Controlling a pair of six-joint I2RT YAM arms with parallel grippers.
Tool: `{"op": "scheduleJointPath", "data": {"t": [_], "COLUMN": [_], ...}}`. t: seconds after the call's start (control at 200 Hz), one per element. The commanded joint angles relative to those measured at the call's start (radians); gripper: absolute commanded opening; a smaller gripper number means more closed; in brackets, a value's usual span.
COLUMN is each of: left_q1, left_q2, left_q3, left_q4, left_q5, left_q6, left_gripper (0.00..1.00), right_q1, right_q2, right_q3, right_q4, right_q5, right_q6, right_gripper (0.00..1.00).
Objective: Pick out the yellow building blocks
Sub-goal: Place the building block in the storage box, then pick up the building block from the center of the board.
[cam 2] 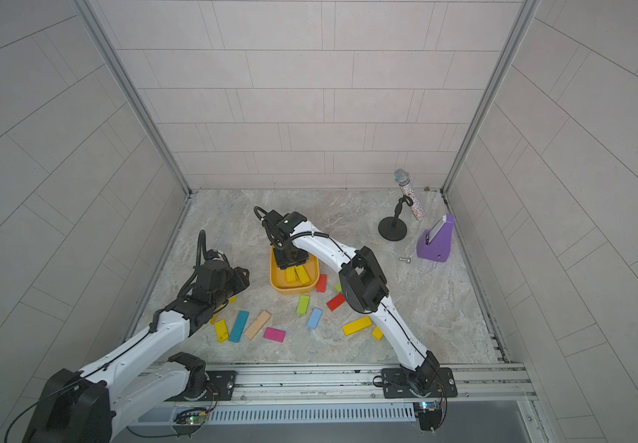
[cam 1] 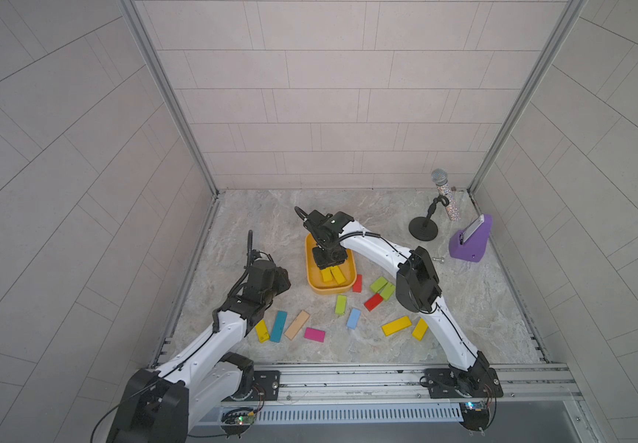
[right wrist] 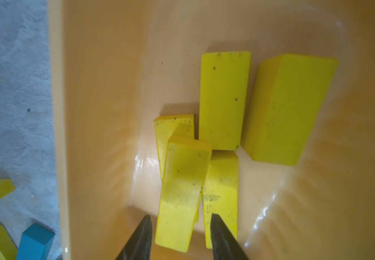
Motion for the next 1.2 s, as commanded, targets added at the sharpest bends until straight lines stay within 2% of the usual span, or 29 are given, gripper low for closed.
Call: {"op": "scheduleJointPath", "data": {"t": [0.0, 0.325, 0.55, 0.756, 0.976, 1.196], "left_q1": [0.006, 0.008, 0.009, 0.008, 0.008, 0.008], "left_q2": [-0.011, 0.007, 0.029, 0.021, -0.04, -0.066], "left_q3": [-0.008, -0.004, -0.003, -0.013, -0.058, -0.066], "left_q4": [-0.011, 0.013, 0.023, 0.008, 0.0, -0.009], "left_q5": [-0.026, -0.025, -0.006, 0.01, -0.02, -0.038], "left_q6": [0.009, 0.002, -0.006, -0.012, -0.017, -0.022], "left_gripper": [0.49, 0.49, 0.49, 0.49, 0.49, 0.49], "right_q1": [0.001, -0.003, -0.017, -0.091, -0.096, -0.095], "right_q2": [-0.198, -0.579, -0.769, -0.873, -0.994, -1.097], "right_q3": [-0.108, -0.643, -0.927, -1.1, -1.282, -1.42], "right_q4": [0.013, 0.146, 0.247, 0.249, 0.285, 0.288], "right_q5": [0.034, 0.104, 0.072, 0.033, 0.023, 0.075], "right_q6": [0.038, 0.236, 0.468, 0.726, 1.013, 1.154], "right_gripper": [0.45, 0.42, 0.41, 0.4, 0.4, 0.43]}}
